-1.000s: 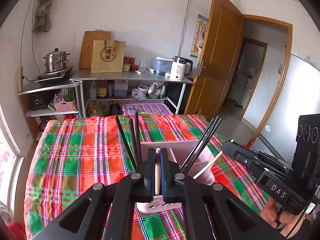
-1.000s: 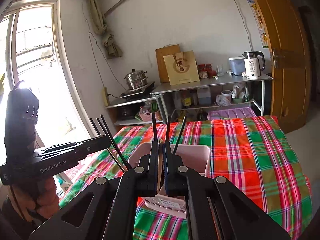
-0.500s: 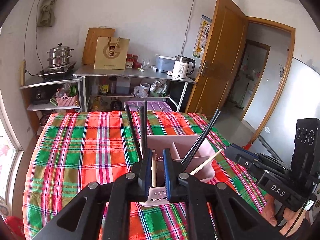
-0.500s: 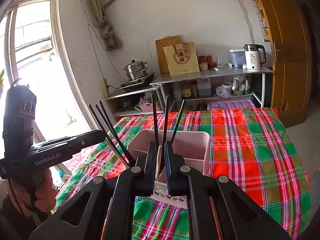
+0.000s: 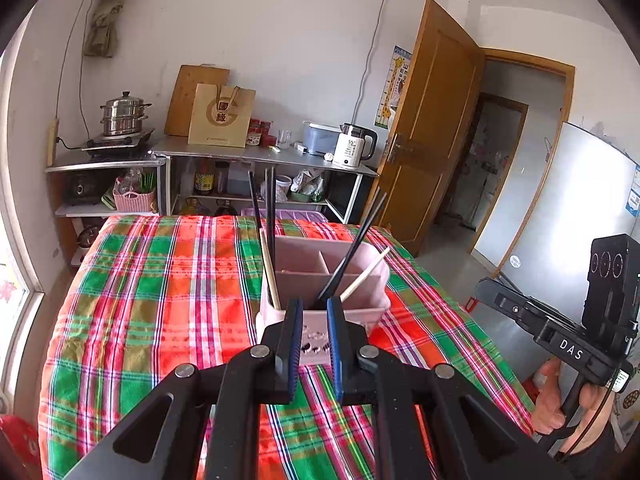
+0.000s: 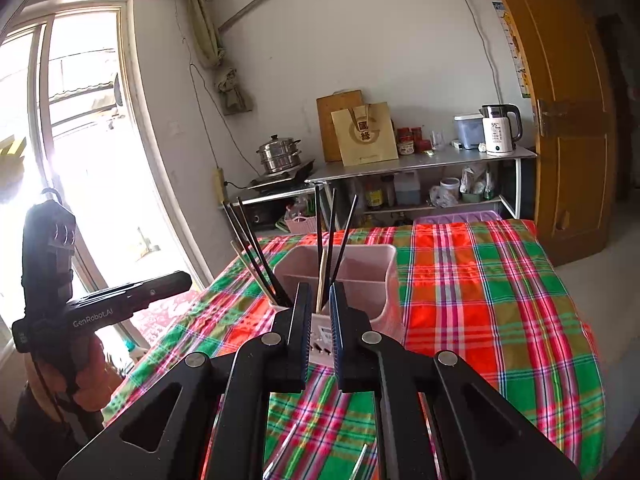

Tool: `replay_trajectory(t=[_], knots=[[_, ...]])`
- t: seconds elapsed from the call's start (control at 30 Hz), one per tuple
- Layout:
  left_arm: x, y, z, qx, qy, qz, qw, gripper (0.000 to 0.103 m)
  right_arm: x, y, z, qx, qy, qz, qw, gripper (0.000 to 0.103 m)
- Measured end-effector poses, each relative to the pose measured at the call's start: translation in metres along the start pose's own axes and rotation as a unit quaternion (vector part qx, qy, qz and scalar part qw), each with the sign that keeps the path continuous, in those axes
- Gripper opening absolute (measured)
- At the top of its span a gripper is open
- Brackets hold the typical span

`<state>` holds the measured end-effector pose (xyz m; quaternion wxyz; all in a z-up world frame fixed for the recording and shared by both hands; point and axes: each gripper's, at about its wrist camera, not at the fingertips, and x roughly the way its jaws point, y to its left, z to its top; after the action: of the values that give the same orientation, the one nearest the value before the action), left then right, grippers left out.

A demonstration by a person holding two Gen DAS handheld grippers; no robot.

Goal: Organize utensils
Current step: 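Open the left gripper inside the basket while the right gripper releases its chopstick, then move both grippers back down to the last chopsticks on the cloth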

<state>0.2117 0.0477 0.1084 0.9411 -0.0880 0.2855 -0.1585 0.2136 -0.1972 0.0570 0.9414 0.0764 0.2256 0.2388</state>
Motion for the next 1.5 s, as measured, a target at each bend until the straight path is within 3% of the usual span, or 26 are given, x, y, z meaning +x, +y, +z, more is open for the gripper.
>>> replay_trajectory(t=[0.27, 0.5, 1.13, 1.5], knots=[[-0.009, -0.008, -0.067, -0.01, 0.031, 0.002, 0.9995, 0.017, -0.023, -0.01, -0.044, 0.009, 0.024, -0.007, 1.0, 0.009], [-0.001, -0.014, -0.108, -0.016, 0.071, 0.001, 0.9973, 0.017, -0.016, -0.018, -0.075, 0.024, 0.066, -0.02, 0.997, 0.009], [0.08, -0.017, -0.137, -0.02, 0.183, 0.006, 0.9828, 0.017, 0.045, -0.027, -0.124, 0.018, 0.177, -0.048, 0.983, 0.009], [0.112, -0.022, -0.141, -0.007, 0.213, 0.021, 0.9767, 0.017, 0.079, -0.031, -0.135, 0.013, 0.225, -0.065, 0.972, 0.009]])
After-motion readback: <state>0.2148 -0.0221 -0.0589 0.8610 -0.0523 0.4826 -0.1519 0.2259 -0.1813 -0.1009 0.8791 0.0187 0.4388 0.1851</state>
